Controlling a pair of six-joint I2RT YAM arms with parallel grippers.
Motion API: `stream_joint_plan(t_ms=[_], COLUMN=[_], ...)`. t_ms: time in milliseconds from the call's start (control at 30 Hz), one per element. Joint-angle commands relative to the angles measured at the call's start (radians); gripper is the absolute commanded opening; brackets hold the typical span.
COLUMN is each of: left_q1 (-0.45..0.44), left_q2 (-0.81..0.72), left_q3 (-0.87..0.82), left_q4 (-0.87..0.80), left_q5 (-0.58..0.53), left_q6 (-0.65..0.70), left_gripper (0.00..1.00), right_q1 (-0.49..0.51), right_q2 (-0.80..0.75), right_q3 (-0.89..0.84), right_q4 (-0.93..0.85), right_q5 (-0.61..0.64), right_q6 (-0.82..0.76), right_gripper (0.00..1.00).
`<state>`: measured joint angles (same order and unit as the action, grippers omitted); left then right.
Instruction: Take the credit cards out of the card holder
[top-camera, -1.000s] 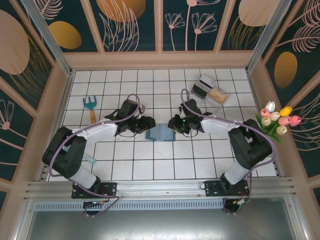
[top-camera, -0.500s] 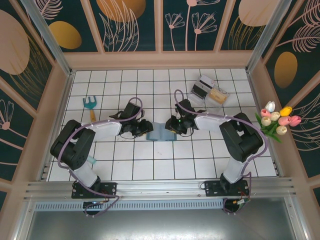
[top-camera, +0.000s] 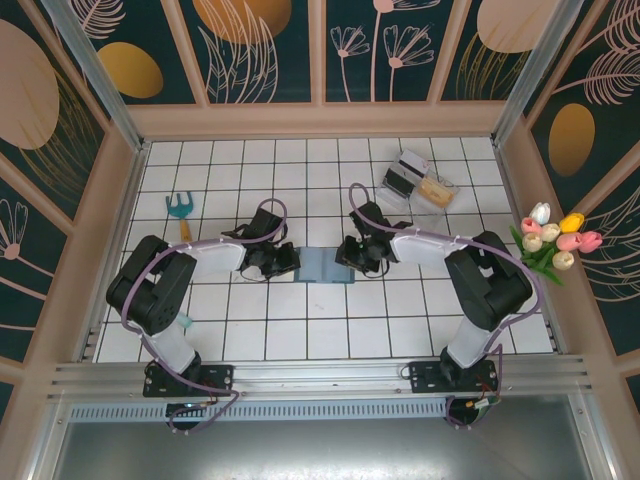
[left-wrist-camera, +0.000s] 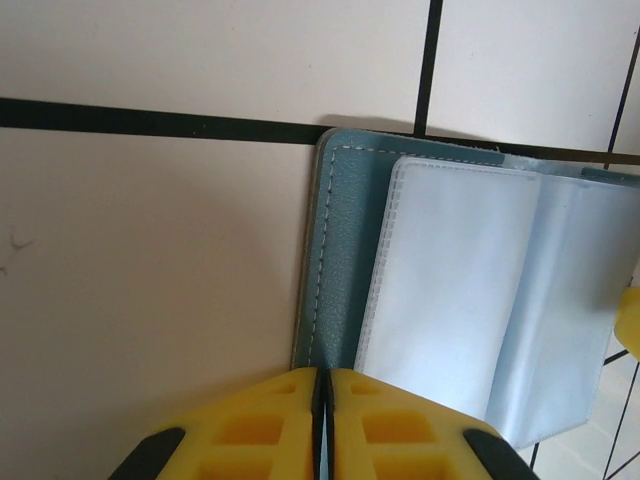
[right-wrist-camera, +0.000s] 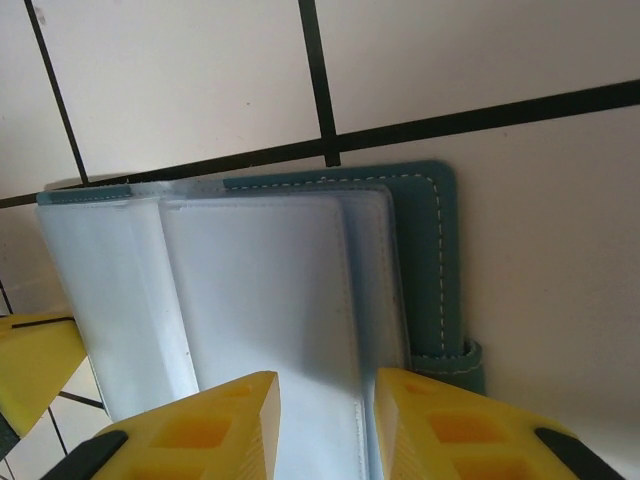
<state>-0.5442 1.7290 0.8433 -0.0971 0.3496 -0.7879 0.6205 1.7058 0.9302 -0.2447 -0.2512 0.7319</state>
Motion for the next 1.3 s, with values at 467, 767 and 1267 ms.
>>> stream_joint_plan(t_ms=[467,767,1267], left_q1=[-0.002,0.000,-0.001], left_q2=[0.012,0.012,0.010], left_q3=[-0.007,-0.008,-0.019], left_q4=[-0.020,-0.016,-0.010], left_q5=[-0.008,0.008,0.018], left_q6=[0.018,0.018,0.018], left_gripper=[0.12,0.12,0.10], right_q1=[0.040,0.044,0.042], right_q2=[-0.081,-0.039,-0.081], right_q3=[-0.039,-0.034,-0.072], right_q4=[-0.104,-0.068,0.159], right_q5=[0.056,0.015,-0.172], right_q6=[0.023,0.023,0.023], right_gripper=[0.34,0.34,0.17])
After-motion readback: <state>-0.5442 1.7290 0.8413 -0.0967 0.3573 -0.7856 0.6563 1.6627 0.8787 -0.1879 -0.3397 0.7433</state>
